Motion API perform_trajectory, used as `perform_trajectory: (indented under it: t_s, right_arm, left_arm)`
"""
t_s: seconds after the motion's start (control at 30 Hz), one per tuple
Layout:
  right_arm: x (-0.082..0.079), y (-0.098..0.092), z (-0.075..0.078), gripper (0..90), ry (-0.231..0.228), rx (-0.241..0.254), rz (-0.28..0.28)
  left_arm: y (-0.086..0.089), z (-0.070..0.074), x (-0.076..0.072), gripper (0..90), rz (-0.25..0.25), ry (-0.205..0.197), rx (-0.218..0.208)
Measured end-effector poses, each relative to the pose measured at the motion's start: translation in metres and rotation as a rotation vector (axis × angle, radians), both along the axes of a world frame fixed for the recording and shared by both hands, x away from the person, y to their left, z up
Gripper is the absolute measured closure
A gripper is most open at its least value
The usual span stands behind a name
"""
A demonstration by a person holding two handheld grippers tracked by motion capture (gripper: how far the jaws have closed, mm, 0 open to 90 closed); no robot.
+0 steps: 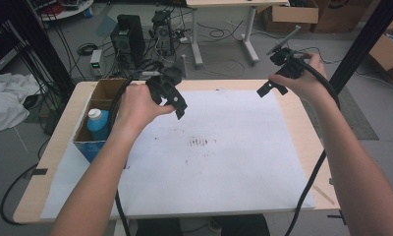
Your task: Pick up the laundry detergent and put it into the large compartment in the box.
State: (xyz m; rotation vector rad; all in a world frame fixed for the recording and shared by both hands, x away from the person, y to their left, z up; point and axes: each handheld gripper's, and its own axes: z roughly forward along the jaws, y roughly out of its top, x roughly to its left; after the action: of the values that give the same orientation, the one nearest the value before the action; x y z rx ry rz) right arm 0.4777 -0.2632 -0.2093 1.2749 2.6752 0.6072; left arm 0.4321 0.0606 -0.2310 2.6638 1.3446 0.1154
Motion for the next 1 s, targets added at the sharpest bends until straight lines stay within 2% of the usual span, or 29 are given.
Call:
perform_trajectory:
  t_s: [0.1,0.3,0.5,1.0]
  right_arm:
    - [0.000,-0.001,0.001,21.2,-0.001,-0.004,-0.001]
    - [0.000,-0.002,0.001,21.2,0.003,-0.008,-0.005]
    - [-0.001,-0.002,0.001,21.1,0.001,-0.011,-0.005]
    - [-0.002,-0.004,0.000,21.1,0.003,-0.008,-0.006]
  left_arm:
    - [-0.009,-0.005,-0.001,15.4,-0.034,0.012,-0.019]
    - [-0.021,-0.012,0.000,15.5,-0.060,0.043,-0.023]
    - [-0.026,-0.014,-0.001,15.5,-0.072,0.045,-0.029]
    - [-0.028,-0.016,-0.001,15.4,-0.077,0.052,-0.004]
